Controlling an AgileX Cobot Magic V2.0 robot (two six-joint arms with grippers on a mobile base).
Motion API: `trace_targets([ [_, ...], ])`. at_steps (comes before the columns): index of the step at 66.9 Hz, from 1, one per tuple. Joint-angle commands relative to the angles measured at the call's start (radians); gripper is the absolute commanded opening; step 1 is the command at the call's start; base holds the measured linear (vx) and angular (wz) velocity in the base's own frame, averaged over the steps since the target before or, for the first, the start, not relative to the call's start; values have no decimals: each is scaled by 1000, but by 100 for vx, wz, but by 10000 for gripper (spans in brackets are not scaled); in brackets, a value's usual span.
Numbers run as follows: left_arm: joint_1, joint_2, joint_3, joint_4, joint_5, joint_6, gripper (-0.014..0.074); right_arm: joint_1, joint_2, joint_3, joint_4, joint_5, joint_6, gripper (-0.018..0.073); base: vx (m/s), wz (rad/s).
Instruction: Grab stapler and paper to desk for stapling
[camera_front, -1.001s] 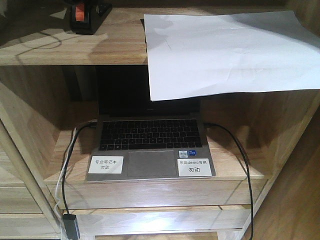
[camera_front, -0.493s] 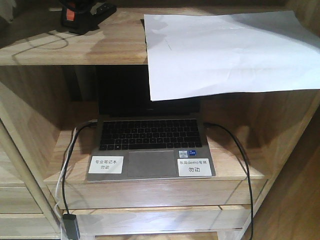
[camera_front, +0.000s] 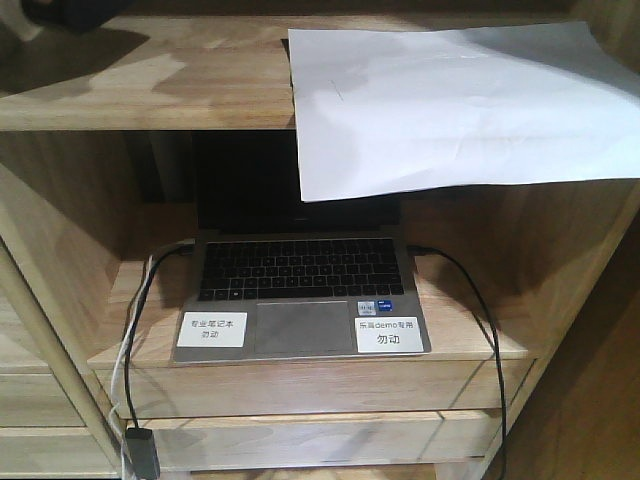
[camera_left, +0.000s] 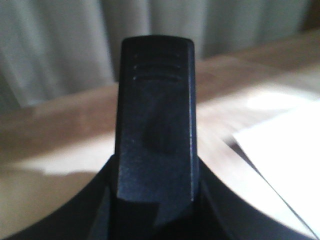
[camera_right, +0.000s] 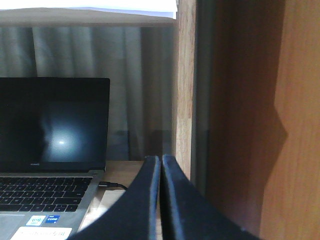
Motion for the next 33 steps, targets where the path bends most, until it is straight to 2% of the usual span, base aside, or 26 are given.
trace_targets([
  [1,-14,-136,95,0,-177,1,-6,-1,-10,22,-5,-78,-5,-9,0,0],
  [19,-15,-428,444,-1,-219,1,-6,-1,-10,22,-5,-78,-5,-9,0,0],
  [33,-15,-676,763,-25,-309,1,-6,-1,-10,22,-5,-78,-5,-9,0,0],
])
